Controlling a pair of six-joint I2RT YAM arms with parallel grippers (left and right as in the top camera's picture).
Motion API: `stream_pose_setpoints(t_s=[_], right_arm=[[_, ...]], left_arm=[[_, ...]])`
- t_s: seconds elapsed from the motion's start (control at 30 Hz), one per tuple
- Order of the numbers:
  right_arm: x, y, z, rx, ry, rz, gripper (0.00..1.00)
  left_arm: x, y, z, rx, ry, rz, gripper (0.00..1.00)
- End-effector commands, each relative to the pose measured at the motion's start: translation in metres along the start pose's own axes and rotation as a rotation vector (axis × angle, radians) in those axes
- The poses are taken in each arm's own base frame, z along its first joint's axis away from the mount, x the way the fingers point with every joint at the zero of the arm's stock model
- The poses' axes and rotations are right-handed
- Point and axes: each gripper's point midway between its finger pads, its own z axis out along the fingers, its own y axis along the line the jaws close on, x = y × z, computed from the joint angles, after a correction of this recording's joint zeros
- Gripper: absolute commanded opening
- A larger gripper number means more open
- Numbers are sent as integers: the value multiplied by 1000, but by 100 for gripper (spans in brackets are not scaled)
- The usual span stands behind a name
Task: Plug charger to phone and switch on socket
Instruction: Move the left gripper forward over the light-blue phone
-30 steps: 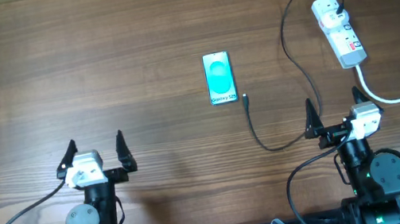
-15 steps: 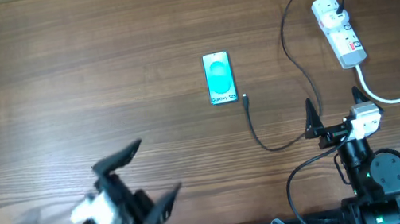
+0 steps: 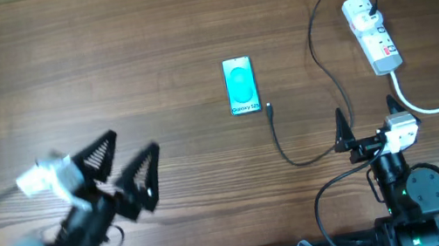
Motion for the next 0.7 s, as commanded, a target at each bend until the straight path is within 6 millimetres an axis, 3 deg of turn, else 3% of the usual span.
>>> stream_pose_setpoints(t_s=[0.0,0.1,0.27,0.47,0.67], right_arm=[[-2,-2,-1,13,-11,4,100],[-3,-2,-1,13,-12,4,100],[-3,-2,-1,13,-12,5,100],[-3,-2,-1,13,-12,5,100],[-2,-2,-1,13,-11,4,100]], left_arm=[[-12,-6,20,9,156,58,100],[-12,-9,38,83,210,-18,100],[-9,4,71,70,286,-156,99],[4,20,106,-176,429,-184,99],[28,29,137,-477,670,-90,99]])
